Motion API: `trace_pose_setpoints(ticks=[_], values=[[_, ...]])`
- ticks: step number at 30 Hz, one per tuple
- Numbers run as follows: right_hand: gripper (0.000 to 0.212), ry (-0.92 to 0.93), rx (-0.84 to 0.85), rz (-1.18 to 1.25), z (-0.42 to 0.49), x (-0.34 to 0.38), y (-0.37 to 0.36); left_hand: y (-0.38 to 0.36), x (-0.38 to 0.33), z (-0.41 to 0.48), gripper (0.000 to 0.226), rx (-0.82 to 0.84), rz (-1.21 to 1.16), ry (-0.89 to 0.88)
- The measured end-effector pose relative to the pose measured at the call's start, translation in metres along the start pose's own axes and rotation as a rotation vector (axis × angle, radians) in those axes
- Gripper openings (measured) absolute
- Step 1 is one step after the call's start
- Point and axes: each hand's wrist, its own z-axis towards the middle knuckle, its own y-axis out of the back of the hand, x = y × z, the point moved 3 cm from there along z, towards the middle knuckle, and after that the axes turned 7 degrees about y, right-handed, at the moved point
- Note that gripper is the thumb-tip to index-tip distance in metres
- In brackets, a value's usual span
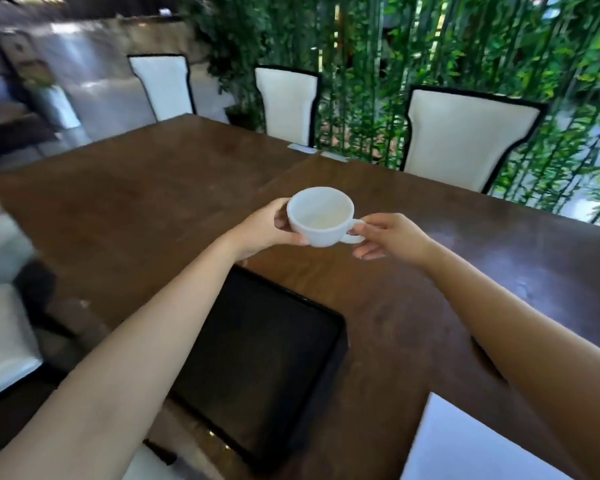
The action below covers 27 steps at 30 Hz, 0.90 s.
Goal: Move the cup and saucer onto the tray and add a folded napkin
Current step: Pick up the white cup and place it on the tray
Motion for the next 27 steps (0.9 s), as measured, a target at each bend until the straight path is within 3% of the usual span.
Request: trace_pose_setpoints(ticks=[4,12,27], values=[[0.017,-0.017,0.086,0.099,0.020,0.014,-0.057,0.052,0.025,-0.028,0.074,-0.041,-0.027,0.005],[0.021,-0.046,0.049,0.176,0.068,-0.004,-0.155,0.118,0.093,-0.054,0.077,-0.131,-0.122,0.056],[0.023,-0.238,0.077,0.138,0.093,-0.098,-0.250,0.119,0.223,-0.038,0.082,-0.100,-0.152,0.251]])
